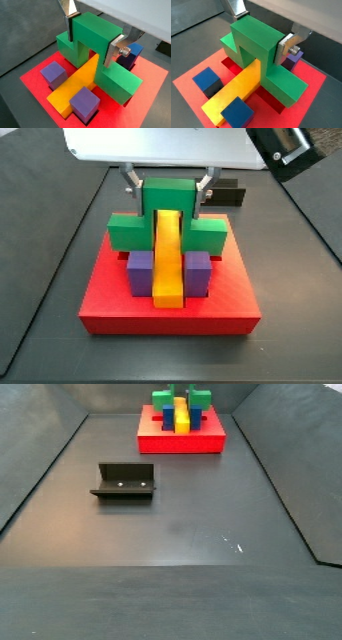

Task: Pick up the green object. Move up. Move to above the board. Insert the green object.
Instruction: Insert the green object.

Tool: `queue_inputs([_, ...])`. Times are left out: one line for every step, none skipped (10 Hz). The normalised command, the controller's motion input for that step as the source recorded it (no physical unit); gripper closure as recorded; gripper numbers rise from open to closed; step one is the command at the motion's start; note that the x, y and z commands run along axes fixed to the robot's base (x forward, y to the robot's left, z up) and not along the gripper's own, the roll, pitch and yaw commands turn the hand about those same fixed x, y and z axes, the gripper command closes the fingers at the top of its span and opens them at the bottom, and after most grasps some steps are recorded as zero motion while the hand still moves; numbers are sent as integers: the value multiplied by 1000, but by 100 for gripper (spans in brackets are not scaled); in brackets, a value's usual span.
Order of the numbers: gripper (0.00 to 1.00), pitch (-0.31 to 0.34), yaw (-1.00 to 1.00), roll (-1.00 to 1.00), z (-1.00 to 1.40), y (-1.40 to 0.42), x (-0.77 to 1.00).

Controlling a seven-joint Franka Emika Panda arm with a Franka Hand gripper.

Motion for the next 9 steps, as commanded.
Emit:
queue_inputs([100,16,0,-73,-60,131,57])
queue_inputs([100,54,0,-19,-14,277,80])
queue_inputs([100,101,0,0,0,240,154])
queue_inputs([100,33,43,57,0,0,0])
queue_inputs([100,0,23,24,-169,-109,-106])
queue_inputs([100,0,26,66,-229,-203,-109])
queue_inputs([100,0,29,104,-249,-237,-77])
queue_inputs([100,0,20,114,-189,-186,-23])
queue_inputs([100,11,83,237,-103,0,89])
